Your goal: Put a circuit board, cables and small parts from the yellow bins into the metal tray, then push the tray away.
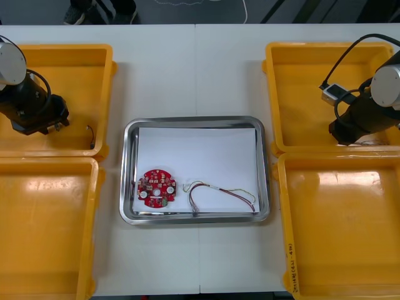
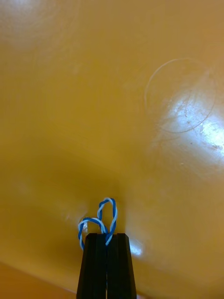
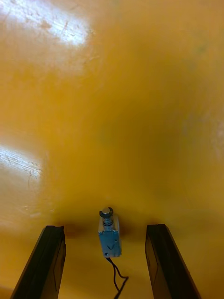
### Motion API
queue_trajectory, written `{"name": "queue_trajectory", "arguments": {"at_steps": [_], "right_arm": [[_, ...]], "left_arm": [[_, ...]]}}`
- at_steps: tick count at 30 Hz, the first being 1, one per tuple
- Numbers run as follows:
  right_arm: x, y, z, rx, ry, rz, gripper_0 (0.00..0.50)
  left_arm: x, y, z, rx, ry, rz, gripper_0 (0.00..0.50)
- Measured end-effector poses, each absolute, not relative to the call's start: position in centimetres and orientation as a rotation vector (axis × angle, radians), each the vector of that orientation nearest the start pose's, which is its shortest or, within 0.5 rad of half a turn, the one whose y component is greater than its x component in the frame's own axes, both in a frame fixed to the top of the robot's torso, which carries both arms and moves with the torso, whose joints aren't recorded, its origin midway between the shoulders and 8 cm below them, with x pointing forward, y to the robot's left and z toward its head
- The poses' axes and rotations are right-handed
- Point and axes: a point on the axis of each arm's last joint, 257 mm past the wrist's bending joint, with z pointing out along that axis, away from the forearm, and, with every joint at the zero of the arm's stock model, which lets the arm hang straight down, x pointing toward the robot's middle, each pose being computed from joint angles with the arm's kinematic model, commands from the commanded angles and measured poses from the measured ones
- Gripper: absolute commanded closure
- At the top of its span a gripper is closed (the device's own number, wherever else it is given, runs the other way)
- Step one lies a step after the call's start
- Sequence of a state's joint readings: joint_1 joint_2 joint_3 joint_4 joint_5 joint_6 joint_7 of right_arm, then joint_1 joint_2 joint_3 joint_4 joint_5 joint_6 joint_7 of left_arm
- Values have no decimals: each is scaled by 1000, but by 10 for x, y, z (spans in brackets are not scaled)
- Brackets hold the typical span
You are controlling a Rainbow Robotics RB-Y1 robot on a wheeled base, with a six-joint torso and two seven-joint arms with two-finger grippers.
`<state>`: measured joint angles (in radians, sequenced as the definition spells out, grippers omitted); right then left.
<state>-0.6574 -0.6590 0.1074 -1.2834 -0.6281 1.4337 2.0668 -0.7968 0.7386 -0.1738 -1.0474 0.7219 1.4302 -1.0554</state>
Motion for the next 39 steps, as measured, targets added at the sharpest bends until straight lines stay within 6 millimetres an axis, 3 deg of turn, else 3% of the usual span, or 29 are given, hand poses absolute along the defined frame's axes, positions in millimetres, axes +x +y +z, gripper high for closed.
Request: {"name": "queue_trajectory", "arguments": {"at_steps": [11,12,13,16,17,19,27,33,35,37,38,39], "right_arm": [[559,-340,-213,-851,2560,-215,500],[561,-338,-210,-853,2556,-216,500],[562,-337,-206,-856,2553,-216,500],[568,-331,-194,-861,2531,-212,500],[570,-329,-191,-863,2524,-209,500],[573,-324,-184,-867,2510,-199,500],[589,-298,-168,-870,2435,-155,500],[601,-280,-176,-835,2405,-102,500],[602,-279,-181,-825,2407,-90,398],[603,-277,-184,-821,2409,-84,204],[603,-276,-184,-822,2408,-82,141],[603,-276,-185,-822,2408,-82,113]], "left_arm": [[560,392,-231,-676,2664,-90,14],[561,392,-231,-679,2661,-92,42],[561,393,-231,-683,2659,-96,120],[562,394,-231,-693,2653,-102,435],[562,394,-231,-694,2653,-103,479],[562,395,-231,-697,2653,-103,500],[563,394,-230,-697,2653,-104,500],[564,391,-223,-691,2656,-105,500],[562,388,-219,-687,2673,-102,500],[559,384,-213,-678,2689,-100,500],[557,382,-209,-671,2697,-100,500],[556,380,-205,-665,2703,-102,500]]}}
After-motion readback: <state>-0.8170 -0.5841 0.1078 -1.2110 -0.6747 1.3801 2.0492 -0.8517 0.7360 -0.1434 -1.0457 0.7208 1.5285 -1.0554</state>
